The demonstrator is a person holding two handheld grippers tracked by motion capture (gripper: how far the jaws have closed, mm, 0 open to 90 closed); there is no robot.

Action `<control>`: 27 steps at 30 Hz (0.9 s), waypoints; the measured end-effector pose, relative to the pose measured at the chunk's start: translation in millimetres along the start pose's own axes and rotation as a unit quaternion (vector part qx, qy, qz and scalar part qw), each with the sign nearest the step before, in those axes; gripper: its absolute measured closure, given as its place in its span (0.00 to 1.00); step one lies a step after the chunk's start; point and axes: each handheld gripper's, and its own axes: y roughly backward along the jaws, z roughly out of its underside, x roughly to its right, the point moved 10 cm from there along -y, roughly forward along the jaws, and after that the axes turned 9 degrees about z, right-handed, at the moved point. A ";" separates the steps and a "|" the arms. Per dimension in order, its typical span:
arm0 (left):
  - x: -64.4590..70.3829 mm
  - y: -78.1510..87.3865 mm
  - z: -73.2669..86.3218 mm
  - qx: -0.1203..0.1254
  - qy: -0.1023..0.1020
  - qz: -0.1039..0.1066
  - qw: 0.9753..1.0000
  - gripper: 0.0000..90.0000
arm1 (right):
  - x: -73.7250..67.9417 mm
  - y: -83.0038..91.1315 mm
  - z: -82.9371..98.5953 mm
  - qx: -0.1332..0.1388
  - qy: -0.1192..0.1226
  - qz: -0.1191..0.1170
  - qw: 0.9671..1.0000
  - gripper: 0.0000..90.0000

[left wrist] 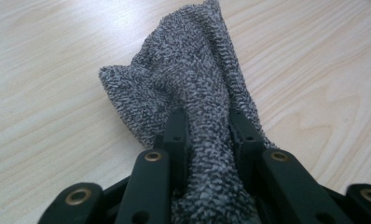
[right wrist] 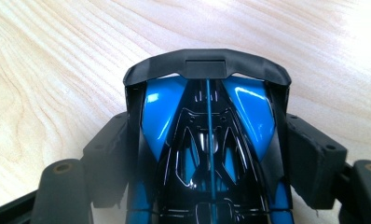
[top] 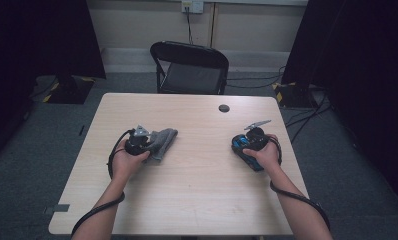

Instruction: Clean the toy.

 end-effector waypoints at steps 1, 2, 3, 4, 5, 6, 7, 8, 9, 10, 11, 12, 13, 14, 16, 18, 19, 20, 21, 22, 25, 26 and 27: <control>-1.2 0.3 0.1 -0.001 -0.002 -0.003 1.000 0.80 | 0.1 -0.1 -0.1 0.000 0.000 0.000 1.000 0.28; -1.0 0.2 0.1 0.000 -0.002 -0.002 1.000 0.79 | 0.3 -0.3 -0.3 0.002 0.000 0.001 1.000 0.28; -0.4 -0.2 0.1 0.000 0.000 0.000 1.000 0.79 | 0.4 -0.5 -0.3 0.003 0.001 0.001 1.000 0.28; -0.1 -0.2 0.0 -0.001 -0.001 -0.001 1.000 0.79 | 0.4 -0.7 -0.4 0.004 0.002 0.000 1.000 0.28; 0.7 -0.6 0.0 -0.001 0.000 0.001 1.000 0.79 | 0.4 -1.0 -0.5 0.006 0.004 0.000 1.000 0.28; 1.0 -0.6 0.2 -0.003 0.002 0.002 1.000 0.79 | 0.4 -1.0 -0.4 0.007 0.005 0.000 1.000 0.28; 1.7 -0.7 0.2 -0.003 0.005 0.004 1.000 0.79 | 0.4 -1.2 -0.4 0.009 0.006 0.000 1.000 0.28; 1.7 -0.7 0.2 -0.003 0.005 0.004 1.000 0.79 | 0.5 -1.3 -0.4 0.011 0.007 0.000 1.000 0.28; 2.0 -0.6 0.2 -0.003 0.005 0.003 1.000 0.79 | 0.6 -1.5 -0.5 0.012 0.007 0.001 1.000 0.28; 2.2 -0.5 0.2 -0.003 0.006 0.003 1.000 0.79 | 0.6 -1.6 -0.5 0.012 0.007 0.001 1.000 0.28; 2.3 -0.4 0.2 -0.003 0.008 0.003 1.000 0.78 | 0.4 -1.5 -0.4 0.012 0.008 0.001 1.000 0.28; 2.6 -0.4 0.2 -0.002 0.009 0.003 1.000 0.78 | 0.4 -1.7 -0.4 0.013 0.009 0.001 1.000 0.28; 2.9 -0.4 0.3 -0.002 0.010 0.003 1.000 0.78 | 0.5 -1.7 -0.3 0.013 0.010 0.002 1.000 0.28; 3.2 -0.5 0.3 -0.001 0.010 0.003 1.000 0.77 | 0.6 -1.8 -0.3 0.014 0.011 0.002 1.000 0.28; 2.8 -0.3 0.8 -0.004 0.005 0.003 1.000 0.77 | 0.6 -1.9 -0.3 0.014 0.009 0.002 1.000 0.28; 4.0 -0.7 1.3 -0.004 0.004 0.004 1.000 0.75 | 0.5 -1.8 0.0 0.015 0.014 0.003 1.000 0.28; 4.1 -0.8 1.4 -0.003 0.005 0.004 1.000 0.74 | 0.5 -1.9 0.3 0.015 0.017 0.004 1.000 0.28; 4.6 -1.2 1.3 -0.001 0.008 0.007 1.000 0.72 | 0.5 -1.8 0.5 0.015 0.018 0.003 1.000 0.28; 4.8 -1.4 1.2 0.000 0.009 0.008 1.000 0.70 | 0.6 -1.7 0.7 0.016 0.018 0.001 1.000 0.28; 4.6 -1.5 1.1 0.001 0.007 0.007 1.000 0.68 | 0.8 -1.5 0.7 0.016 0.017 0.001 1.000 0.28; 5.1 -2.4 0.8 0.005 0.006 0.009 1.000 0.59 | 0.5 -0.9 1.2 0.014 0.017 -0.002 1.000 0.27; 5.2 -2.6 0.6 0.008 0.006 0.010 1.000 0.57 | 0.4 -0.9 1.4 0.013 0.018 -0.002 1.000 0.27; 5.5 -2.9 0.5 0.010 0.005 0.011 1.000 0.54 | 0.0 -0.6 1.4 0.013 0.016 -0.003 1.000 0.26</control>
